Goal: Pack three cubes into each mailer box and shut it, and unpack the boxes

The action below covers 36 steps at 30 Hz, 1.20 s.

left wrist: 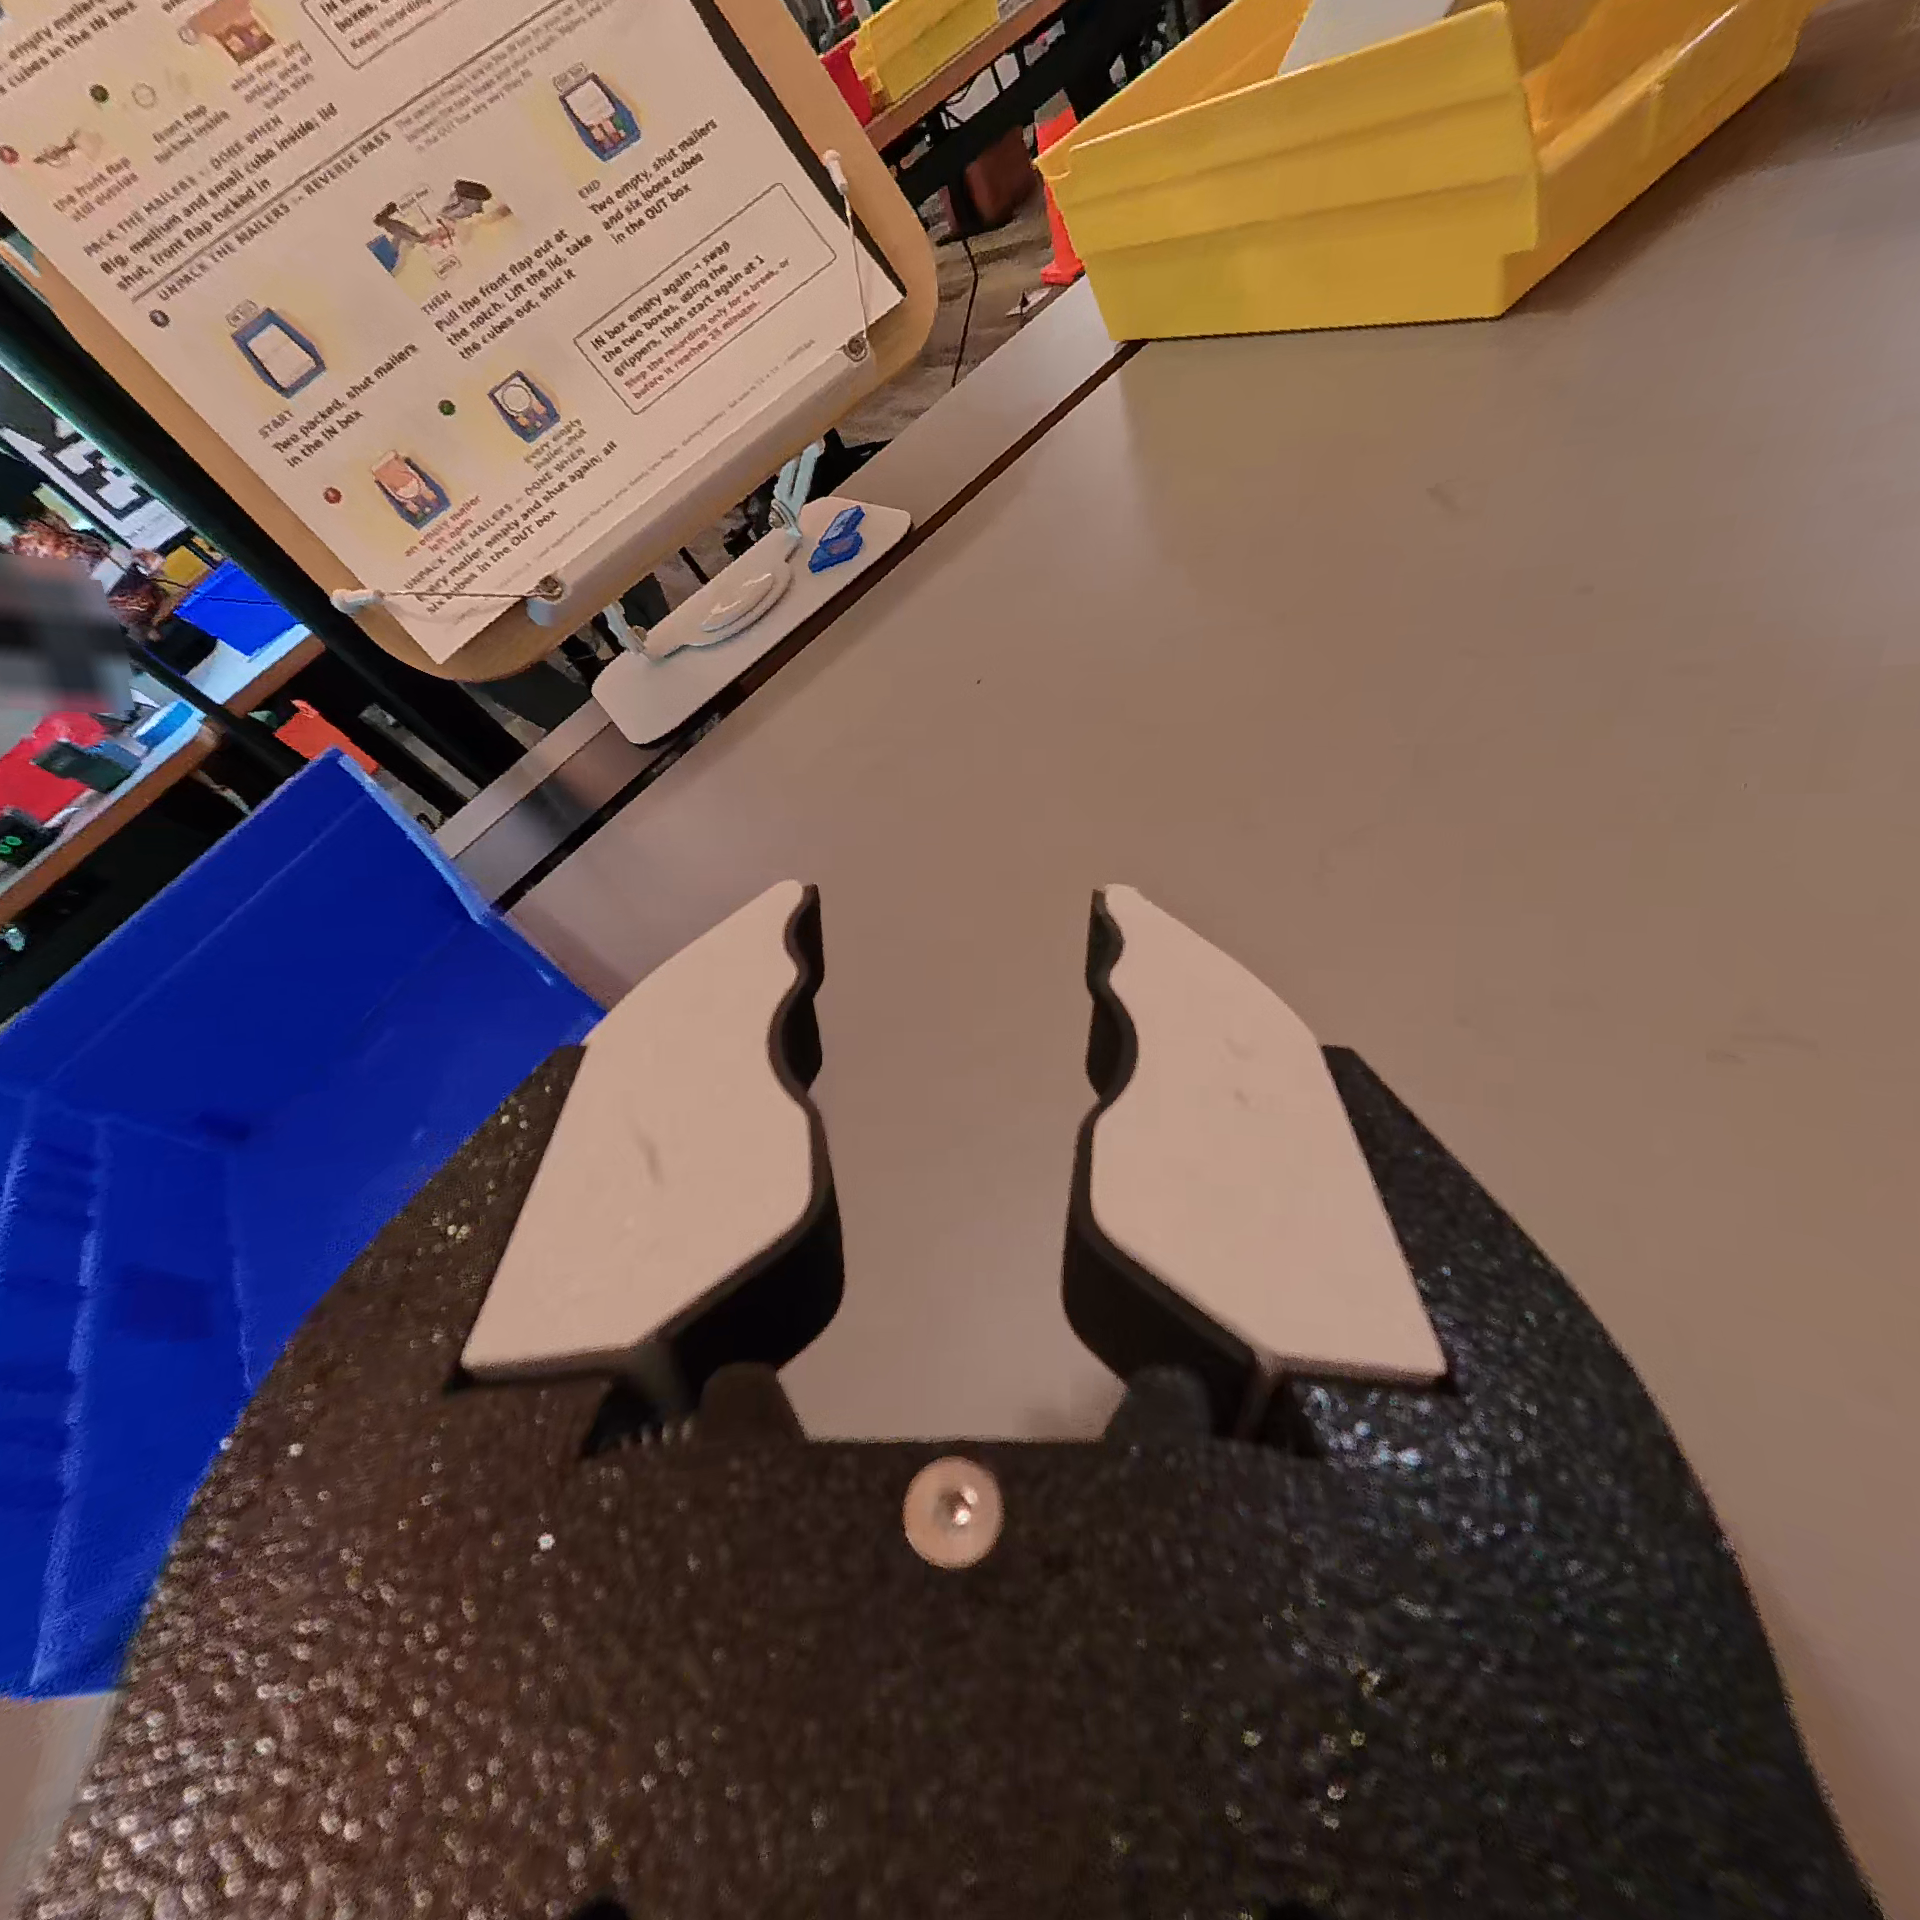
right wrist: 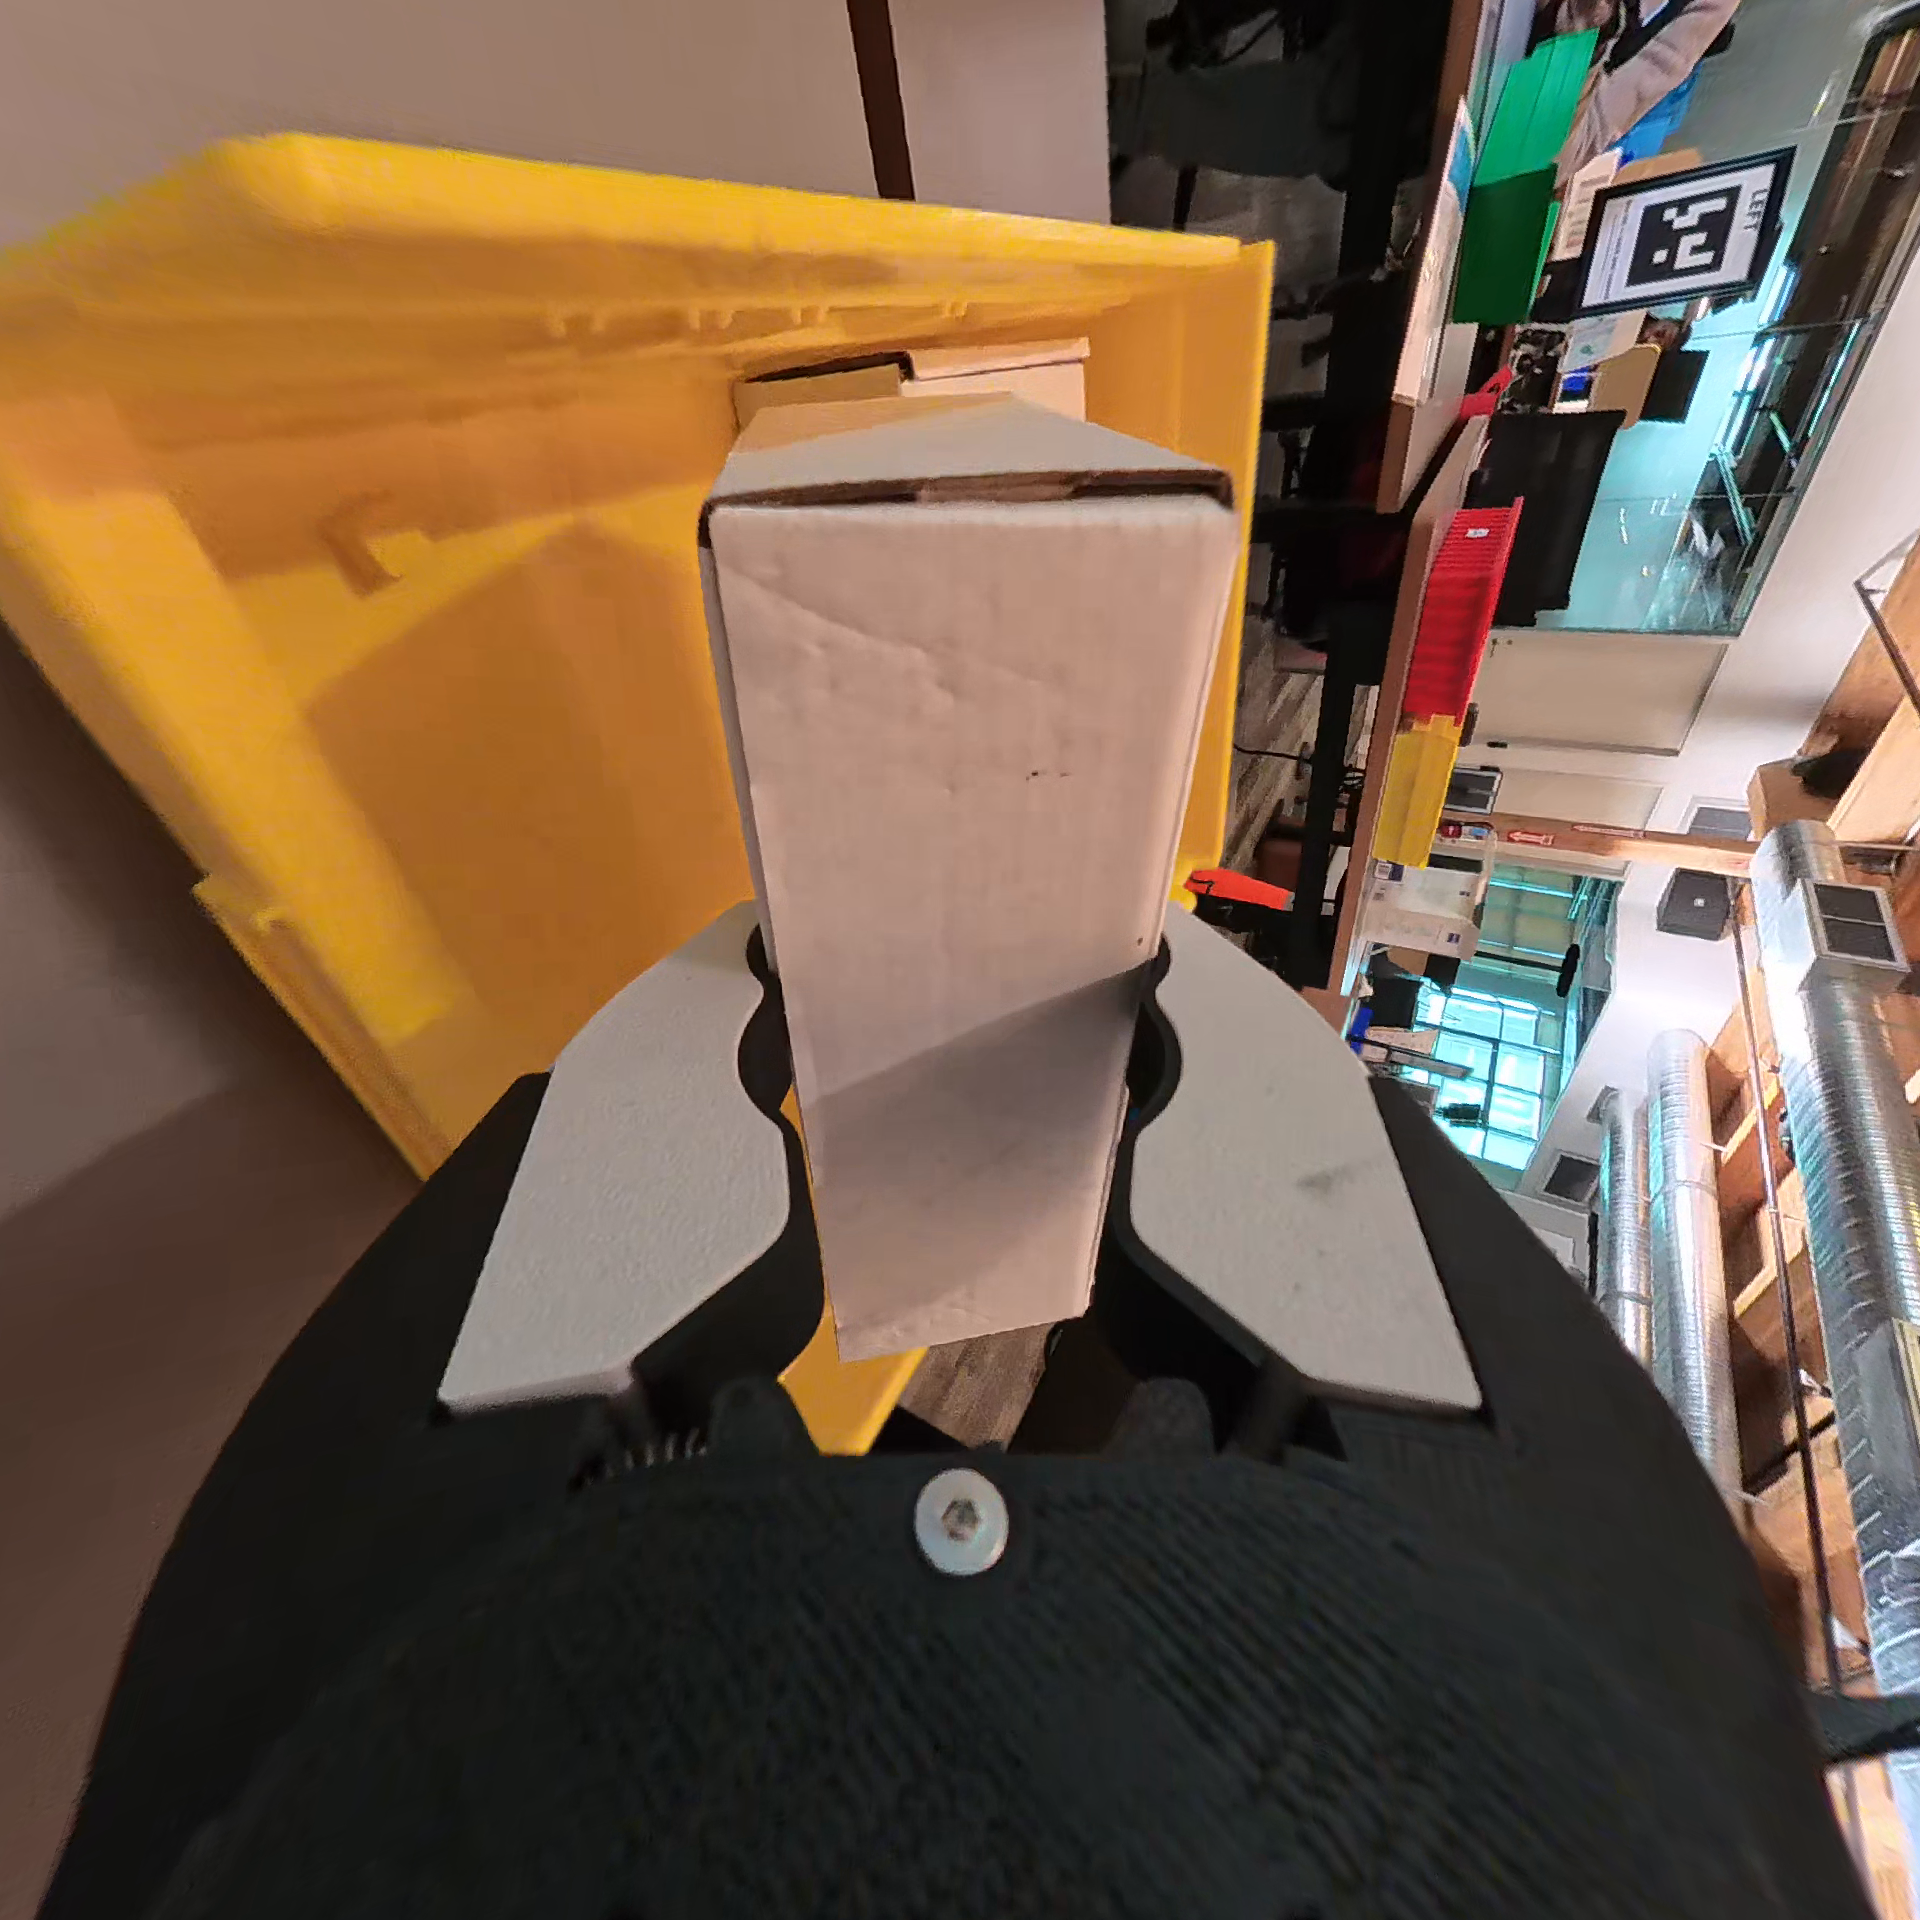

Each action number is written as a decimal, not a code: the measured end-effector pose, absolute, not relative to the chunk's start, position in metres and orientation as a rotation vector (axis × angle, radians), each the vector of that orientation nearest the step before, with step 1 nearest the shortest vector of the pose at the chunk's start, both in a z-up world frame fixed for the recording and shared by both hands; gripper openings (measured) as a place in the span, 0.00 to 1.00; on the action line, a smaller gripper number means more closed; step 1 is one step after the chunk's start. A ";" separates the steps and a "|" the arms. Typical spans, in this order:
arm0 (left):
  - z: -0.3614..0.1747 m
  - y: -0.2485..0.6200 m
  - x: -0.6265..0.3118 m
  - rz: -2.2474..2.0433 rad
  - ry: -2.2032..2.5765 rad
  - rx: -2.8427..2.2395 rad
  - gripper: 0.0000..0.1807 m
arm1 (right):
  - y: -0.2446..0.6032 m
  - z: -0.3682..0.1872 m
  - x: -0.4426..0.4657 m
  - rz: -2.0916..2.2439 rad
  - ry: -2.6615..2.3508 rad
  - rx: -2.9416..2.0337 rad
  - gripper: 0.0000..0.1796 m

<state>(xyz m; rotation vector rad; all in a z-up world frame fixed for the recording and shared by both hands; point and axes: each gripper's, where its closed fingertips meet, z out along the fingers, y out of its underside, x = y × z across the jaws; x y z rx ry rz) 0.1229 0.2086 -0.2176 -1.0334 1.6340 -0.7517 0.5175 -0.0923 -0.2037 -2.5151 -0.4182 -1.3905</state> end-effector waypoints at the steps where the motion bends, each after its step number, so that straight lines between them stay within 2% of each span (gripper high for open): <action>1: -0.220 0.208 0.123 -0.751 1.641 -1.034 0.27 | -0.090 -0.210 0.521 -1.385 -0.434 -2.524 0.36; 10: -0.234 0.202 0.125 -0.672 1.715 -1.009 0.27 | -0.079 -0.245 0.524 -1.355 -0.591 -2.583 0.36; 17: -0.243 0.174 0.133 -0.718 1.782 -0.989 0.27 | -0.080 -0.252 0.502 -1.034 -0.582 -2.629 0.35; 30: -0.238 0.104 0.166 -0.873 1.850 -0.979 0.27 | -0.080 -0.239 0.487 -0.839 -0.535 -2.538 0.36; 36: -0.222 0.058 0.197 -0.928 1.901 -0.889 0.27 | -0.093 -0.230 0.482 -0.959 -0.462 -2.507 0.35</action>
